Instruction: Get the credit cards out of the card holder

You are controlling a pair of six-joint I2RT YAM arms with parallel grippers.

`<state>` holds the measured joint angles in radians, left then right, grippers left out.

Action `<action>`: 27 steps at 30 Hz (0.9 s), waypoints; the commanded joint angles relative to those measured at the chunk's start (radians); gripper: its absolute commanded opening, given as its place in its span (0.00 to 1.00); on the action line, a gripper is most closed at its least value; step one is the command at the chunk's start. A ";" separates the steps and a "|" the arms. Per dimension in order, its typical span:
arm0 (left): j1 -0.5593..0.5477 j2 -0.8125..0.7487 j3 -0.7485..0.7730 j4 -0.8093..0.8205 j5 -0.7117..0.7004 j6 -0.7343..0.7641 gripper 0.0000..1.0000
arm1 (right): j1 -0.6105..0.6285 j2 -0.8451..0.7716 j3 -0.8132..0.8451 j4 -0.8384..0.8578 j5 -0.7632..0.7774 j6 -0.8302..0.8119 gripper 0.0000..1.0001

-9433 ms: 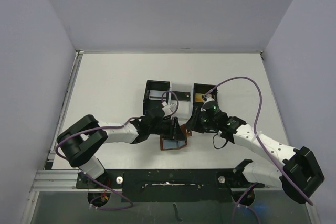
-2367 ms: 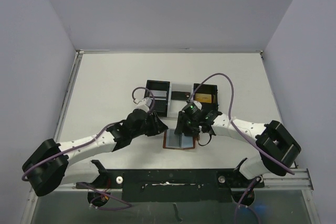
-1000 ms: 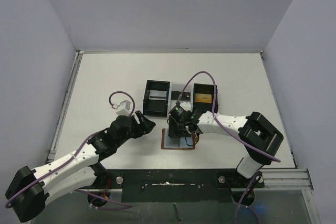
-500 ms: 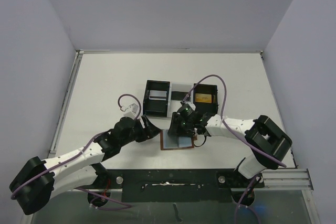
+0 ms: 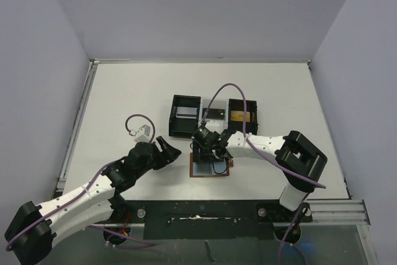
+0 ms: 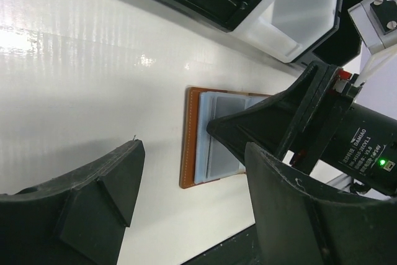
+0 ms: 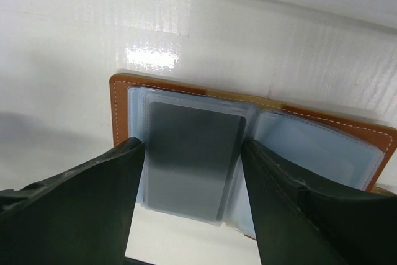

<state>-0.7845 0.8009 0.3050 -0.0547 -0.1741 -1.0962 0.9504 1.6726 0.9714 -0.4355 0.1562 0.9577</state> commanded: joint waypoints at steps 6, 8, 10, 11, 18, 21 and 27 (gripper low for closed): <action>0.009 0.015 0.036 -0.006 -0.022 0.021 0.65 | 0.034 0.085 0.093 -0.158 0.128 0.008 0.59; 0.010 0.026 0.045 -0.005 -0.017 0.028 0.65 | 0.034 0.092 0.100 -0.165 0.123 0.008 0.56; 0.010 0.034 0.045 -0.002 -0.012 0.030 0.65 | 0.034 0.090 0.100 -0.159 0.112 0.005 0.53; 0.010 0.035 0.043 0.007 -0.003 0.032 0.65 | 0.034 0.084 0.094 -0.150 0.106 0.005 0.51; 0.010 0.053 0.027 0.070 0.048 0.048 0.65 | -0.019 0.002 -0.012 0.012 -0.008 0.005 0.43; 0.010 0.061 0.029 0.064 0.048 0.049 0.65 | -0.016 0.016 0.008 -0.037 0.024 0.003 0.58; 0.010 0.044 0.036 0.046 0.025 0.045 0.65 | 0.015 0.081 0.084 -0.135 0.095 -0.001 0.62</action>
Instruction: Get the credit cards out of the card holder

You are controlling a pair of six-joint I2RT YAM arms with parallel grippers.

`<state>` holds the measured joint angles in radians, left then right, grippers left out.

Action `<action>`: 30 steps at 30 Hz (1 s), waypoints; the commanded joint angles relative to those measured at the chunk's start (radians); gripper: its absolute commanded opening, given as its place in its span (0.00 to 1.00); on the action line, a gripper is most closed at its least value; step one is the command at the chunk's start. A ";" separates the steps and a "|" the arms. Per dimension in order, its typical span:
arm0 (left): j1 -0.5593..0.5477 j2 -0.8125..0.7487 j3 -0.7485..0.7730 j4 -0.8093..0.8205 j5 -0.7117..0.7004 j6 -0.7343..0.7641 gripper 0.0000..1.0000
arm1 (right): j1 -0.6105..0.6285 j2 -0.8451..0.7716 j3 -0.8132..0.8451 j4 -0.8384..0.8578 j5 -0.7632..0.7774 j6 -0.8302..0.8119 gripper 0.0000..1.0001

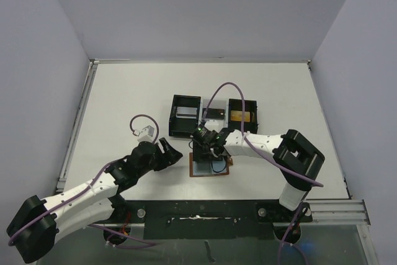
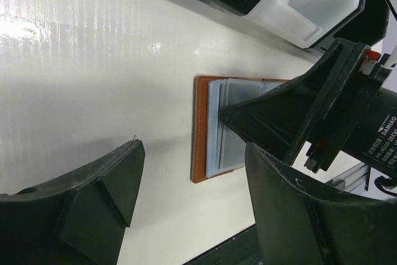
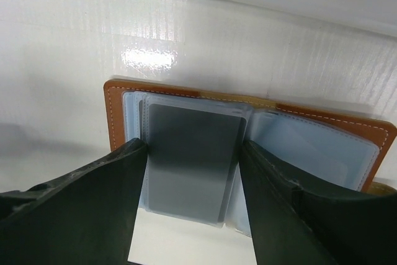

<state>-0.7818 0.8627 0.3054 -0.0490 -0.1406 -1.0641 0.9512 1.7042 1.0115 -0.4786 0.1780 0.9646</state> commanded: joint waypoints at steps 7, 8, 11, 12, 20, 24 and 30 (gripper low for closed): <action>0.007 -0.021 0.041 0.020 -0.021 0.010 0.65 | 0.034 0.088 0.082 -0.128 0.109 -0.004 0.58; 0.007 -0.022 0.039 0.025 -0.019 0.008 0.65 | 0.035 0.089 0.081 -0.125 0.109 -0.003 0.58; 0.007 -0.024 0.032 0.034 -0.018 0.000 0.65 | 0.034 0.085 0.075 -0.115 0.103 -0.002 0.56; 0.007 -0.024 0.031 0.038 -0.017 0.000 0.65 | 0.034 0.078 0.069 -0.101 0.088 -0.007 0.53; 0.007 0.022 0.035 0.142 0.073 0.045 0.65 | -0.019 -0.040 -0.079 0.135 -0.091 -0.018 0.50; 0.007 0.052 0.011 0.236 0.147 0.055 0.65 | -0.047 -0.076 -0.138 0.225 -0.153 -0.006 0.51; 0.006 0.145 -0.007 0.396 0.273 0.060 0.62 | -0.069 -0.099 -0.188 0.264 -0.174 0.013 0.51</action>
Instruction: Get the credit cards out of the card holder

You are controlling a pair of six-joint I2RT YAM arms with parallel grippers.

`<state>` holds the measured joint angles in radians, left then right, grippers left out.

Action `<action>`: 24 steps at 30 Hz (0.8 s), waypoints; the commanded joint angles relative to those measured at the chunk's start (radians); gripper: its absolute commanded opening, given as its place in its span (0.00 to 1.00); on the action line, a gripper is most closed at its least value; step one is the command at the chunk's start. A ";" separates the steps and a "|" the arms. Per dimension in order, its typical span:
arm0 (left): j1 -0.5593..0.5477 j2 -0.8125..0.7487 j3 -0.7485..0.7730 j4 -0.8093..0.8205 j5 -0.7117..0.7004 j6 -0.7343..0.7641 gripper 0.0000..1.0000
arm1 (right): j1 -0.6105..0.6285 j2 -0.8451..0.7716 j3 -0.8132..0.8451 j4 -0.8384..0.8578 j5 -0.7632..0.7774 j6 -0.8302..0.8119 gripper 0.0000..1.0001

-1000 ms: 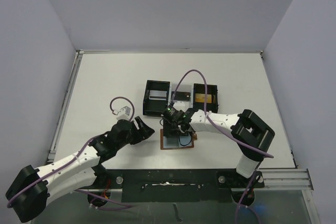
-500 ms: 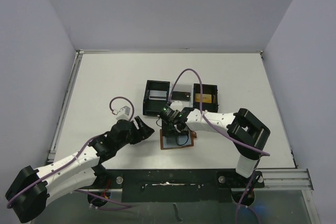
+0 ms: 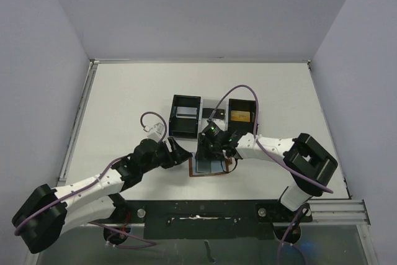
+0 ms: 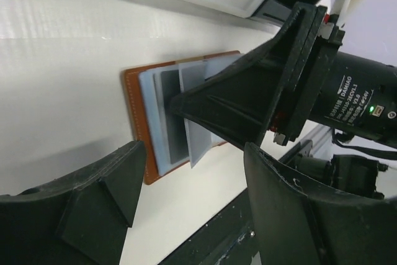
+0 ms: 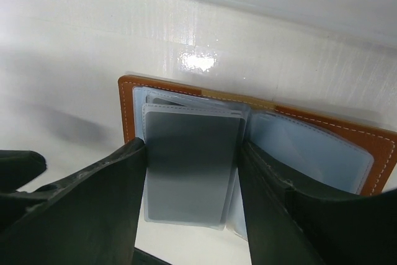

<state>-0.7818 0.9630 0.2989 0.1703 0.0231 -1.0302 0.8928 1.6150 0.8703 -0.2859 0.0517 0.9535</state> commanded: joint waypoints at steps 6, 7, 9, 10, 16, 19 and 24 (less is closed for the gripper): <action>0.006 0.111 -0.007 0.231 0.139 0.014 0.61 | -0.018 -0.027 -0.075 0.097 -0.057 0.034 0.51; 0.006 0.114 -0.008 0.235 0.145 0.013 0.61 | -0.022 -0.028 -0.079 0.101 -0.060 0.035 0.51; 0.006 0.124 -0.007 0.240 0.155 0.014 0.61 | -0.024 -0.032 -0.089 0.110 -0.065 0.040 0.51; 0.007 0.128 -0.007 0.243 0.162 0.015 0.61 | -0.025 -0.037 -0.091 0.113 -0.065 0.041 0.50; 0.006 0.168 -0.021 0.311 0.199 -0.004 0.57 | -0.032 -0.046 -0.100 0.120 -0.067 0.041 0.50; 0.006 0.202 -0.017 0.365 0.225 -0.013 0.55 | -0.034 -0.049 -0.108 0.134 -0.075 0.049 0.50; 0.004 0.257 -0.025 0.437 0.257 -0.038 0.52 | -0.039 -0.067 -0.122 0.150 -0.078 0.060 0.50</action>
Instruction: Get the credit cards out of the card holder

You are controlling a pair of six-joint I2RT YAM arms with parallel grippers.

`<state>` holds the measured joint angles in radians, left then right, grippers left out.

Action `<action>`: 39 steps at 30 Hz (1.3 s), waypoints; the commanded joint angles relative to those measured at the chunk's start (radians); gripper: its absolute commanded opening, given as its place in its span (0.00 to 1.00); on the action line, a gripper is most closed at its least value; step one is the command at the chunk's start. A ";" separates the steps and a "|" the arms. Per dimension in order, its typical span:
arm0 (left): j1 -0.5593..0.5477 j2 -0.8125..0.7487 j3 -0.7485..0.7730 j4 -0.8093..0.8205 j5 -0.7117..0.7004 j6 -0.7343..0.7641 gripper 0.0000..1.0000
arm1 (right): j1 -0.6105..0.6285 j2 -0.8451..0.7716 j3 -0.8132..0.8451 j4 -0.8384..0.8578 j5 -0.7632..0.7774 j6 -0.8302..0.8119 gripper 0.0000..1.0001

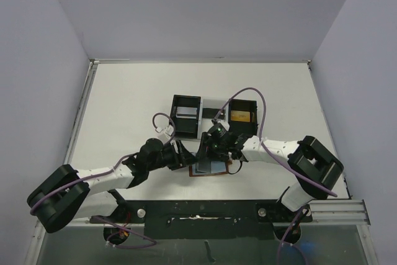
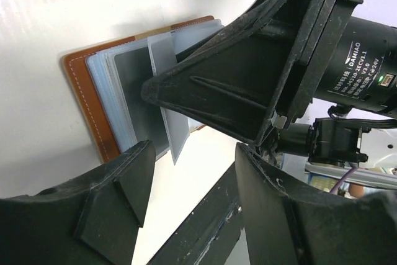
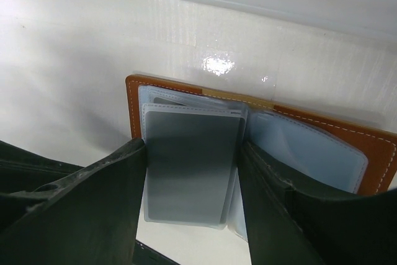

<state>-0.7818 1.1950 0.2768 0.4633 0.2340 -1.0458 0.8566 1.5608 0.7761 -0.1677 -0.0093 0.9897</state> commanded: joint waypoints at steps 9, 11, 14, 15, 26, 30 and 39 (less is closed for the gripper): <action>0.004 0.114 0.018 0.192 0.088 -0.032 0.43 | -0.014 -0.037 -0.052 0.062 -0.041 0.044 0.50; 0.001 0.127 0.017 0.189 0.091 -0.033 0.43 | -0.015 -0.039 -0.051 0.063 -0.045 0.044 0.50; -0.001 0.157 0.033 0.141 0.092 -0.002 0.43 | -0.016 -0.041 -0.046 0.059 -0.047 0.043 0.50; -0.004 0.164 0.038 0.137 0.089 0.004 0.43 | -0.016 -0.043 -0.046 0.059 -0.047 0.041 0.50; -0.011 0.286 0.131 0.237 0.150 0.040 0.17 | -0.019 -0.070 -0.029 0.060 -0.078 0.033 0.51; 0.001 0.280 0.140 0.172 0.162 0.062 0.14 | -0.025 -0.112 -0.017 0.024 -0.069 0.008 0.55; -0.003 0.324 0.161 0.160 0.185 0.085 0.23 | -0.039 -0.228 0.030 -0.116 0.022 -0.022 0.75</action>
<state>-0.7860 1.4910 0.3809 0.5720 0.3748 -0.9844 0.8291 1.3857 0.7452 -0.2138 -0.0540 0.9939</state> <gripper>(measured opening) 0.209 0.743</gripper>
